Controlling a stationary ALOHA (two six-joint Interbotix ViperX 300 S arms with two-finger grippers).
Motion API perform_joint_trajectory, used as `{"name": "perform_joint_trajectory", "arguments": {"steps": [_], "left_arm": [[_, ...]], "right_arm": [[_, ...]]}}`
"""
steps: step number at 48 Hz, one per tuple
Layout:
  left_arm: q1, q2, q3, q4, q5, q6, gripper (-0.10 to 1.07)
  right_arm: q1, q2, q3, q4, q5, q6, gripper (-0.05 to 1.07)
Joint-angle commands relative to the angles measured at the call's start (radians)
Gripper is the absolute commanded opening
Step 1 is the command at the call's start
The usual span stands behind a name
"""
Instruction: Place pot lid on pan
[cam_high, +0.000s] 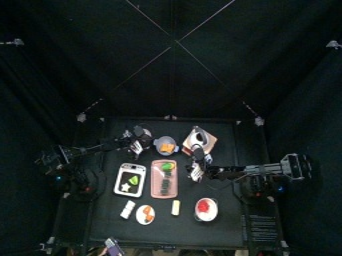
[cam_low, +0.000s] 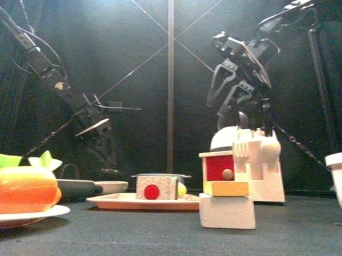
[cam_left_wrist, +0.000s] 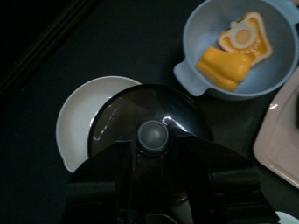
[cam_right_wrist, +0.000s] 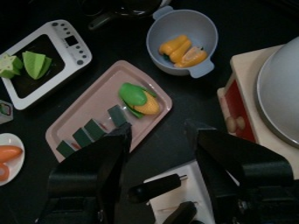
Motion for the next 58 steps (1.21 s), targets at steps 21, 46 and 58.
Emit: {"name": "perform_joint_trajectory", "arguments": {"steps": [21,46,58], "left_arm": [[0.077,0.011,-0.026,0.020,-0.078,0.000,0.71],[0.100,0.066,-0.032,0.020,-0.117,0.000,0.71],[0.109,0.060,-0.029,0.020,-0.117,0.000,0.71]], "right_arm": [[-0.020,-0.018,0.002,0.005,-0.026,0.003,0.86],[-0.020,-0.017,0.005,0.014,-0.026,0.003,0.86],[-0.020,-0.015,0.002,0.017,-0.028,0.003,0.86]]}}
